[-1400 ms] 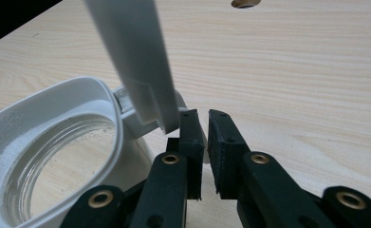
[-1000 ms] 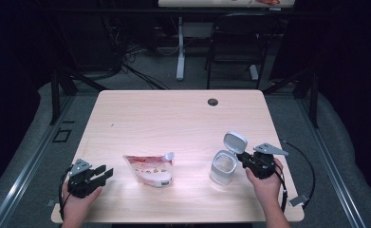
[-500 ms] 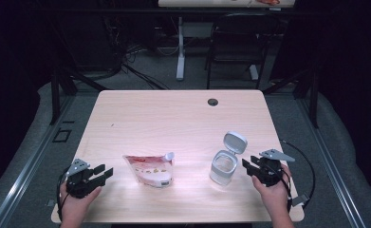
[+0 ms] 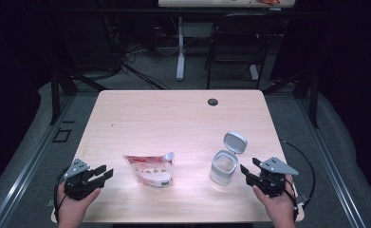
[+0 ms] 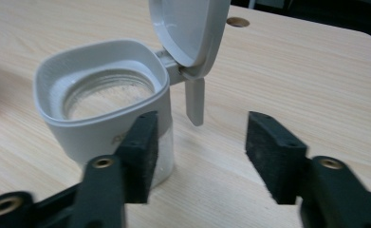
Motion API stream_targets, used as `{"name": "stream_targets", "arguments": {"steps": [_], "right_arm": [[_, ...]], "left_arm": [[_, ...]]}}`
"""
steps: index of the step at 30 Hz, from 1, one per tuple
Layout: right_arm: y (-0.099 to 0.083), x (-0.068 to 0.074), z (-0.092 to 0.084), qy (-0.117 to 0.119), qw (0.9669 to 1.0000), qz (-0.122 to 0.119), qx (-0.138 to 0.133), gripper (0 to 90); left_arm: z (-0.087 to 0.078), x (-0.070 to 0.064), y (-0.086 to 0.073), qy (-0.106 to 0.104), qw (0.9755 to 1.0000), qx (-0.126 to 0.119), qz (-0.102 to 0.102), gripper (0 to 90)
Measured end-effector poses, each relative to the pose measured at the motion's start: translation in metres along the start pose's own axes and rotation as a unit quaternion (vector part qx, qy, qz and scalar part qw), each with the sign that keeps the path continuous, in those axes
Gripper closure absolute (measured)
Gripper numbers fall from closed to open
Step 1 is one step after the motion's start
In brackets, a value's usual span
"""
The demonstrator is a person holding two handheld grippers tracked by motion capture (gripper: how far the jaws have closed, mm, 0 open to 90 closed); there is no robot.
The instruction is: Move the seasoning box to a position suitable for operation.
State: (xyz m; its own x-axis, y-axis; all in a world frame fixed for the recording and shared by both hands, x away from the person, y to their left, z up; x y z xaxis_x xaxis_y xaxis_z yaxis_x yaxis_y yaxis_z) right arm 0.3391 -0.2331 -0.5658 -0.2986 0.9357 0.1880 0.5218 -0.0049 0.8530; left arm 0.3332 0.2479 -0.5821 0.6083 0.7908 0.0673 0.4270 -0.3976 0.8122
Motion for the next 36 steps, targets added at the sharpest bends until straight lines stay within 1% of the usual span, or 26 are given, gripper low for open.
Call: {"name": "stream_targets", "arguments": {"steps": [2,4,6,7,8,9,11,12,14,15,16,18,21,22,23,24,25,27,28,29,31,32,33,34,35,36], "right_arm": [[-0.001,0.001,-0.001,0.013,0.9998,0.012,0.004,42.7],[-0.003,-0.003,-0.001,-0.002,0.9999,0.013,0.011,39.8],[-0.006,-0.01,-0.001,-0.028,0.9989,0.024,0.028,39.4],[-0.009,-0.013,0.0,-0.033,0.9981,0.032,0.042,39.1],[-0.009,-0.013,0.0,-0.033,0.9981,0.032,0.042,39.1],[-0.011,-0.013,0.0,-0.03,0.997,0.045,0.055,37.5],[-0.009,-0.014,0.0,-0.023,0.9961,0.068,0.052,27.8],[-0.008,-0.013,-0.001,-0.019,0.9958,0.073,0.051,23.2],[-0.005,-0.011,-0.002,-0.02,0.9963,0.07,0.044,13.2],[-0.004,-0.008,-0.004,-0.024,0.997,0.06,0.044,12.0],[-0.003,-0.006,-0.005,-0.021,0.9971,0.059,0.043,9.8],[0.001,-0.001,-0.007,-0.016,0.9979,0.049,0.039,9.4],[0.006,0.005,-0.011,-0.017,0.9986,0.037,0.035,9.5],[0.011,0.009,-0.015,-0.013,0.999,0.031,0.03,9.6],[0.017,0.016,-0.019,-0.005,0.9995,0.025,0.021,18.2],[0.017,0.016,-0.019,-0.005,0.9995,0.025,0.021,18.2],[0.026,0.022,-0.024,-0.004,0.9999,0.013,0.008,27.9],[0.034,0.028,-0.025,-0.003,1.0,0.005,-0.002,34.7],[0.037,0.031,-0.025,-0.001,1.0,-0.003,-0.003,38.0],[0.04,0.034,-0.024,0.0,1.0,-0.009,-0.003,39.6],[0.042,0.038,-0.023,-0.001,0.9999,-0.014,0.0,41.6],[0.043,0.042,-0.022,0.003,0.9999,-0.015,0.002,43.8],[0.046,0.047,-0.02,0.01,0.9998,-0.015,0.003,45.8],[0.05,0.056,-0.019,0.022,0.9994,-0.028,0.002,47.6],[0.05,0.056,-0.019,0.022,0.9994,-0.028,0.002,47.6],[0.052,0.059,-0.019,0.024,0.9991,-0.035,-0.001,47.8]], "left_arm": [[-0.001,0.0,0.001,0.0,1.0,-0.001,0.001,65.6],[-0.004,0.001,0.003,0.001,1.0,-0.005,0.003,66.1],[-0.008,0.002,0.007,0.0,0.9999,-0.016,-0.003,66.0],[-0.009,0.002,0.008,-0.001,0.9999,-0.015,-0.005,65.8],[-0.009,0.002,0.008,-0.001,0.9999,-0.015,-0.005,65.6],[-0.009,0.003,0.009,0.0,0.9998,-0.018,-0.004,65.6],[-0.011,0.003,0.011,0.001,0.9998,-0.018,-0.009,65.0],[-0.012,0.004,0.012,0.001,0.9998,-0.016,-0.009,65.0],[-0.014,0.004,0.016,0.001,0.9998,-0.017,-0.013,65.0],[-0.015,0.003,0.019,0.0,0.9997,-0.018,-0.014,64.9],[-0.016,0.003,0.021,0.0,0.9998,-0.017,-0.012,64.8],[-0.02,0.001,0.028,-0.008,0.9999,-0.008,-0.009,63.2],[-0.022,-0.001,0.034,-0.015,0.9999,0.001,-0.003,60.9],[-0.023,-0.001,0.037,-0.013,0.9999,-0.001,0.002,60.3],[-0.026,-0.003,0.045,-0.03,0.9995,-0.011,0.002,58.2],[-0.026,-0.003,0.045,-0.03,0.9995,-0.011,0.002,58.0],[-0.029,-0.005,0.055,-0.041,0.9989,-0.022,-0.002,58.0],[-0.033,-0.006,0.067,-0.05,0.9982,-0.033,0.001,58.2],[-0.035,-0.008,0.072,-0.054,0.998,-0.031,0.005,58.4],[-0.035,-0.008,0.072,-0.054,0.998,-0.031,0.005,58.4],[-0.037,-0.01,0.082,-0.059,0.9977,-0.029,0.018,58.4],[-0.038,-0.012,0.088,-0.059,0.9973,-0.028,0.034,60.4],[-0.039,-0.013,0.092,-0.058,0.9971,-0.027,0.043,61.2],[-0.039,-0.014,0.095,-0.053,0.997,-0.025,0.049,61.3],[-0.04,-0.014,0.098,-0.051,0.9969,-0.025,0.054,61.3],[-0.04,-0.016,0.102,-0.059,0.9962,-0.023,0.06,62.6]]}}
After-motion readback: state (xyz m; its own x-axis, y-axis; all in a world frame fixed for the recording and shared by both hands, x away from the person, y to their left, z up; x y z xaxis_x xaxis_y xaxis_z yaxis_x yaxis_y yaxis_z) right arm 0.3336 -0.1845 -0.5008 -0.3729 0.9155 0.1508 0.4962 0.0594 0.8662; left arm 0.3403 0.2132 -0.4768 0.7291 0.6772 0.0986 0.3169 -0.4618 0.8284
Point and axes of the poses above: each handheld gripper's, and its own axes: z roughly forward along the jaws, y roughly out of its top, x roughly to its left, the point moved 9 cm from there along z, roughly forward along the jaws, and after that the axes turned 14 degrees about z, right-handed, at the moved point
